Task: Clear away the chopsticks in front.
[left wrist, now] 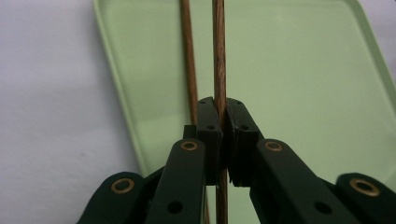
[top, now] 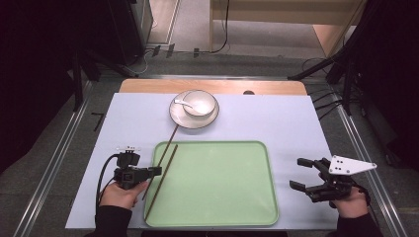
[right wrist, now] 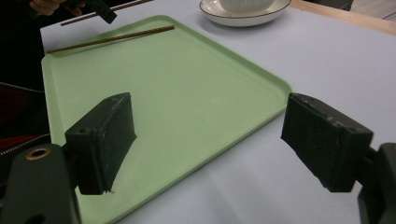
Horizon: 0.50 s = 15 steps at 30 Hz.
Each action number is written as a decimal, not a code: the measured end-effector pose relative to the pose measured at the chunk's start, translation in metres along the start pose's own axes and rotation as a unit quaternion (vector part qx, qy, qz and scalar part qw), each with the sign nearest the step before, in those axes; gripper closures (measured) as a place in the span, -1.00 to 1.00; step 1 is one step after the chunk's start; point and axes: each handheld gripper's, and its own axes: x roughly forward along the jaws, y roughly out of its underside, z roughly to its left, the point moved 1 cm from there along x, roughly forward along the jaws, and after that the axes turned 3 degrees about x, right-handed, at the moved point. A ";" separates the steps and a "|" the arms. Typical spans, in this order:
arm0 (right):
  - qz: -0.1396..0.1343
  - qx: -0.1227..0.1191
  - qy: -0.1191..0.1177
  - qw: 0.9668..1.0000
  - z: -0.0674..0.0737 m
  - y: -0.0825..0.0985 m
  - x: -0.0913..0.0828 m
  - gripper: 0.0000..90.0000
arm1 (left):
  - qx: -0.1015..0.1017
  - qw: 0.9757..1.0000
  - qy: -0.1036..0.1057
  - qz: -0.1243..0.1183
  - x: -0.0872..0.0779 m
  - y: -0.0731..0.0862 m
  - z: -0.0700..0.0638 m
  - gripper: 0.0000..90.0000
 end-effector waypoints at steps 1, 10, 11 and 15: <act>-0.001 -0.001 -0.001 1.000 0.000 0.000 0.000 -0.61 | -0.002 1.000 0.003 0.000 0.001 0.003 -0.002 0.92; 0.002 -0.001 0.001 1.000 0.001 0.000 0.000 -0.61 | -0.005 1.000 0.013 0.015 0.009 0.016 -0.010 0.91; 0.002 -0.001 0.001 1.000 0.001 0.000 0.000 -0.61 | -0.003 1.000 0.012 0.018 0.010 0.017 -0.009 0.91; 0.002 -0.001 0.001 1.000 0.001 0.000 0.000 -0.61 | -0.010 0.999 0.000 0.046 0.019 0.022 -0.007 0.91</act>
